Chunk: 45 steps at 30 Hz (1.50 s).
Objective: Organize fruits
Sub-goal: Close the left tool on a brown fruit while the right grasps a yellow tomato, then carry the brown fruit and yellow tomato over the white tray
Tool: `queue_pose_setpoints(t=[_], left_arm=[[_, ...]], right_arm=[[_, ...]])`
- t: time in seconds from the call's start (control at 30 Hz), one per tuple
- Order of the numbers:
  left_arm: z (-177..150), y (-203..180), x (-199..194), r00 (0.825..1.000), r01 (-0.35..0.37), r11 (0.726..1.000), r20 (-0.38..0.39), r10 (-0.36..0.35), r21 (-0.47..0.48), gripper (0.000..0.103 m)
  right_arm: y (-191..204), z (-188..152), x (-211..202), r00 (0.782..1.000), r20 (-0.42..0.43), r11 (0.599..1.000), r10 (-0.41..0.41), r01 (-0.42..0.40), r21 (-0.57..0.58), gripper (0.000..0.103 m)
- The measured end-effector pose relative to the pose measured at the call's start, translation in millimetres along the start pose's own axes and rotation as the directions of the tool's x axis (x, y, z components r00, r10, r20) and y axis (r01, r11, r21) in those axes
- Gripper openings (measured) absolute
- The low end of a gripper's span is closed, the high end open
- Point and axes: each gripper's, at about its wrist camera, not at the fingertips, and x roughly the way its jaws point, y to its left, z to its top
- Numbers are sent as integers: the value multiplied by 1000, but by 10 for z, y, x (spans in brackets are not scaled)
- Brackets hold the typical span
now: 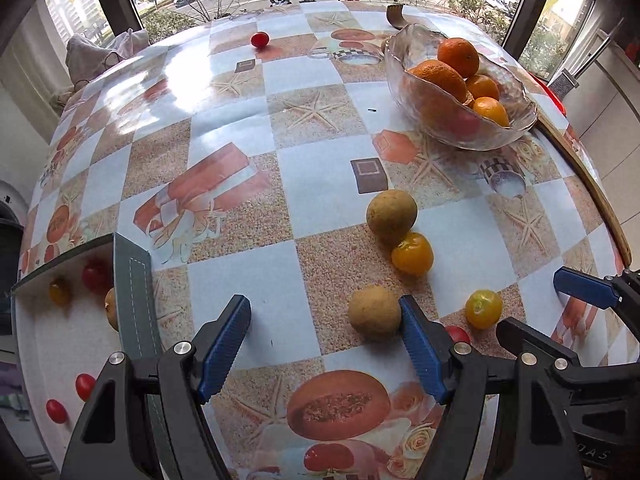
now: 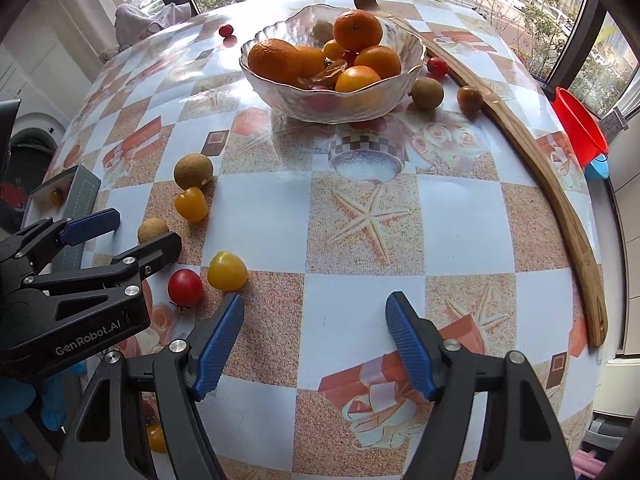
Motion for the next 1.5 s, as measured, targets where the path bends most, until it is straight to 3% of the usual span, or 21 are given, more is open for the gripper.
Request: queue_pose_setpoints(t=[0.07, 0.3, 0.4, 0.5, 0.63, 0.73, 0.87, 0.97, 1.03, 1.13, 1.5], left_arm=[[4, 5, -11, 1000, 9, 1000, 2, -9, -5, 72], [66, 34, -32, 1000, 18, 1000, 10, -18, 10, 41], [69, 122, -39, 999, 35, 999, 10, -35, 5, 32], [66, 159, -42, 999, 54, 999, 5, -54, 6, 31], [61, 167, -44, 998, 69, 998, 6, -69, -4, 31], [63, 180, -44, 996, 86, 996, 5, -86, -13, 31], [48, 191, -52, 995, 96, 995, 9, -96, -3, 31], [50, 204, -53, 995, 102, 995, 8, -102, -10, 31], [48, 220, -56, 994, 105, 994, 9, -105, -11, 26], [27, 260, -71, 992, 128, 991, 12, -128, -32, 26], [-97, 383, -406, 987, 155, 983, 59, -150, -100, 26]], right_arm=[[53, 46, 18, 1000, 4, 1000, 16, -16, -14, 76], [220, 128, 21, 996, 8, 993, 90, -89, -80, 63], [267, 169, 42, 990, -6, 986, 144, -144, -89, 58], [326, 211, 67, 981, -18, 975, 196, -196, -99, 55], [346, 276, 151, 953, -58, 952, 297, -300, -58, 48], [323, 327, 177, 944, -62, 945, 324, -326, -23, 46], [377, 364, 199, 937, -76, 938, 342, -345, -33, 32], [430, 362, 155, 952, -66, 951, 300, -304, -60, 26], [370, 355, 144, 950, -76, 952, 302, -304, -24, 21], [250, 322, 146, 941, -88, 945, 327, -324, 47, 22], [184, 197, -41, 943, -74, 943, 326, -319, 89, 22]])
